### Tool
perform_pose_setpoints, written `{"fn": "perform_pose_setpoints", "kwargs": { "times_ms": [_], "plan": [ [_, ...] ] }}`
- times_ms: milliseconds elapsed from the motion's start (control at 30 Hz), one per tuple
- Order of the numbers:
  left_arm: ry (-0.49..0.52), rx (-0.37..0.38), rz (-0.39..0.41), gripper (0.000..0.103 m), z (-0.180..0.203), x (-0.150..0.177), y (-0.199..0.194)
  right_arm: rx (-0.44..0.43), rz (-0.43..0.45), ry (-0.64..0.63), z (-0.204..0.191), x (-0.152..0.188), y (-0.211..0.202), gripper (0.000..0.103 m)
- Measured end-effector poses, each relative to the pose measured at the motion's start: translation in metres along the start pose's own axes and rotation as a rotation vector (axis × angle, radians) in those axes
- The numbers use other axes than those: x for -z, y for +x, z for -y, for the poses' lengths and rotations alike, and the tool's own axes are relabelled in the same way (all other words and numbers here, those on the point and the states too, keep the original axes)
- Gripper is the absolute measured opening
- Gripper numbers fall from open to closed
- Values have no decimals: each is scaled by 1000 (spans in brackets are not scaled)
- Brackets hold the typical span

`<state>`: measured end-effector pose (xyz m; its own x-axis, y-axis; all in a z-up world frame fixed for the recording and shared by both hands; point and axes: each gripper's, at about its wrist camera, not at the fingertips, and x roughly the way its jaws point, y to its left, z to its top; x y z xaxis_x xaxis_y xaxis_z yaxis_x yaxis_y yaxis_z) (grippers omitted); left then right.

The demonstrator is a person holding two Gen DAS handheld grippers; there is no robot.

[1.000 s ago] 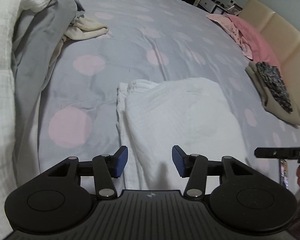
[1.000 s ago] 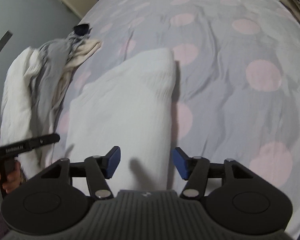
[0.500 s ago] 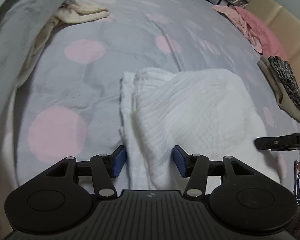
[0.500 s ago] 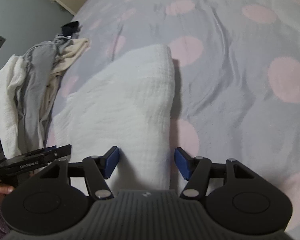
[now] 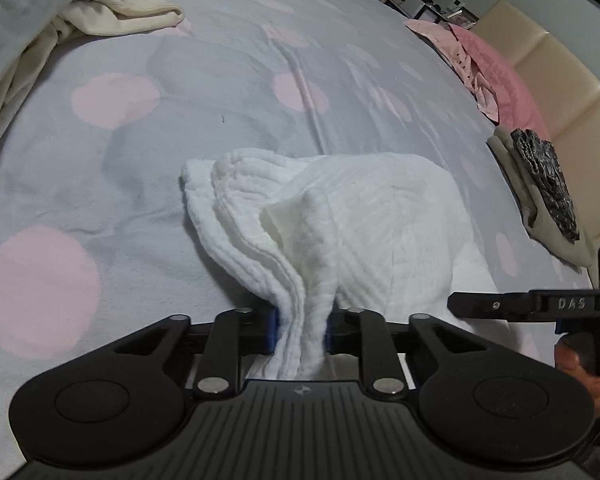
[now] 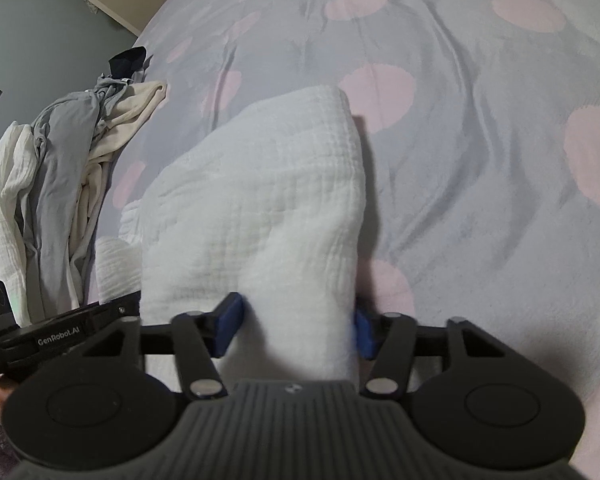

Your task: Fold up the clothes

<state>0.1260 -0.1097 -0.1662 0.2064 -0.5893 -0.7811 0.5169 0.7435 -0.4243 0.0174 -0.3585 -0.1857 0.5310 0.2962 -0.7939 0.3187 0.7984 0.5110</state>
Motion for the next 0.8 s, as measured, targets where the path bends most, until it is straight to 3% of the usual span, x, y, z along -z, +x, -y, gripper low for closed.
{"fn": "perform_pose_setpoints", "kwargs": {
  "times_ms": [100, 200, 500, 800],
  "plan": [
    [12, -18, 20, 13, 6, 0, -6, 18, 38, -10, -5, 4, -5, 29],
    [40, -26, 65, 12, 16, 0, -18, 38, 88, -21, -13, 10, -16, 24],
    [103, 37, 245, 12, 54, 8, -75, 10, 291, -72, -34, 36, -87, 23],
    [257, 132, 327, 12, 120, 9, -100, -40, 447, -93, -17, 67, -168, 23]
  ]
}}
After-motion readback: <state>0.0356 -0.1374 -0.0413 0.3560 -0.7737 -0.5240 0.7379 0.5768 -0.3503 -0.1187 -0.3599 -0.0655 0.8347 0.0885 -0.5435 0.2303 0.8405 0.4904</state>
